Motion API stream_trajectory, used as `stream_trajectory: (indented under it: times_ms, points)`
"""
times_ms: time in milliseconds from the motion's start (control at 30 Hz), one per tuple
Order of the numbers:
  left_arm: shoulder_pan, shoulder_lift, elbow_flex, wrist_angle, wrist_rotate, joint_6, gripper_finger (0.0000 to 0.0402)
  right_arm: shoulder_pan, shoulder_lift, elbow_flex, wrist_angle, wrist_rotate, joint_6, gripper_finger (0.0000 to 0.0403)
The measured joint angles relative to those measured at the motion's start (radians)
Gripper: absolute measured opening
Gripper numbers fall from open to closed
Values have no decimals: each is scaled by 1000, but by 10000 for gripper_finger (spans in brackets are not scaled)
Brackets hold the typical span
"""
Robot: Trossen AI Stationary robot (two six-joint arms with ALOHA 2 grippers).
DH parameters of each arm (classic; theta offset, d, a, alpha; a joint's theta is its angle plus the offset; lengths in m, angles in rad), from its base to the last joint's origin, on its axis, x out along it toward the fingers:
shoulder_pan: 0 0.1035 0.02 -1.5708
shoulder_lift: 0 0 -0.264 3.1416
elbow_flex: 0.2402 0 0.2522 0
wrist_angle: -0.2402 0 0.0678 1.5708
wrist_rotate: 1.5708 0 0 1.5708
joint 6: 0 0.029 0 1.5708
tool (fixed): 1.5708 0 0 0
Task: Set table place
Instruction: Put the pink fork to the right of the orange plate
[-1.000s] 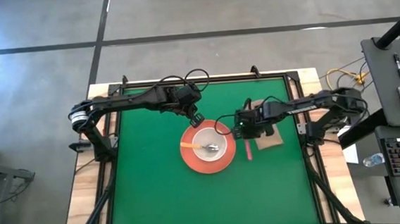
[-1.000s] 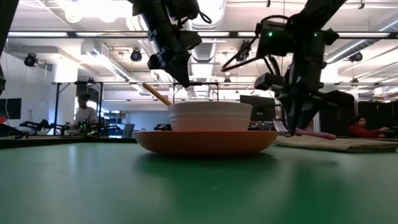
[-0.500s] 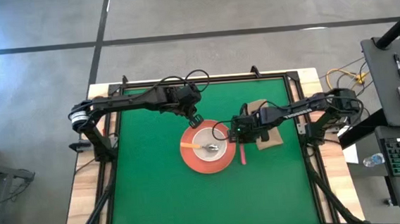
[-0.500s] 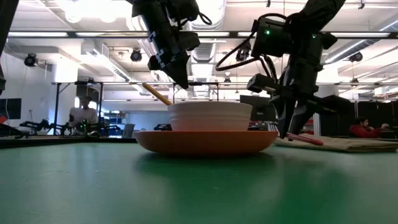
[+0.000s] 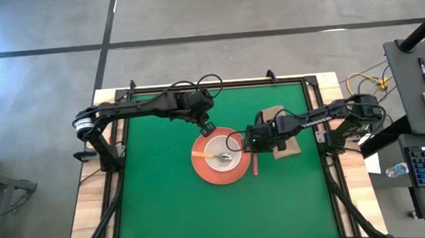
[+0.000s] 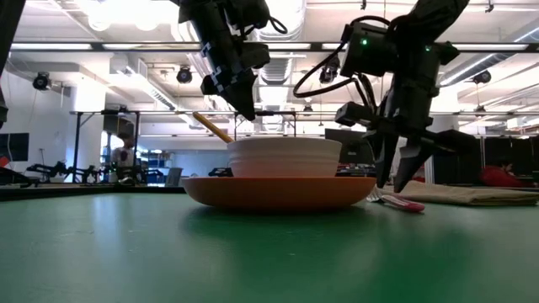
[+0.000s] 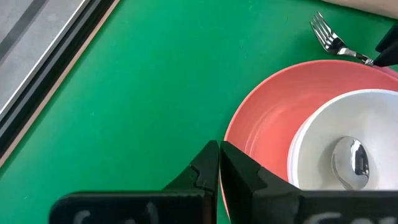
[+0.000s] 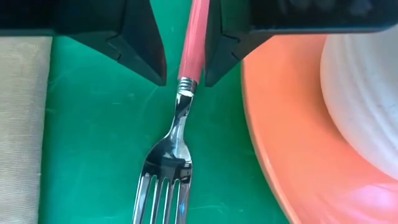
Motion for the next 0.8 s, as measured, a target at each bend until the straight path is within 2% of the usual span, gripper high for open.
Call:
stream_trajectory:
  times_ms: [367, 800]
  points:
    - [0, 0, 0, 1, -1, -2, 0, 52, -2, 0, -3, 10, 0, 107]
    - [0, 0, 1, 4, -2, -8, 0, 69, 65, 1, 5, -39, -27, 107]
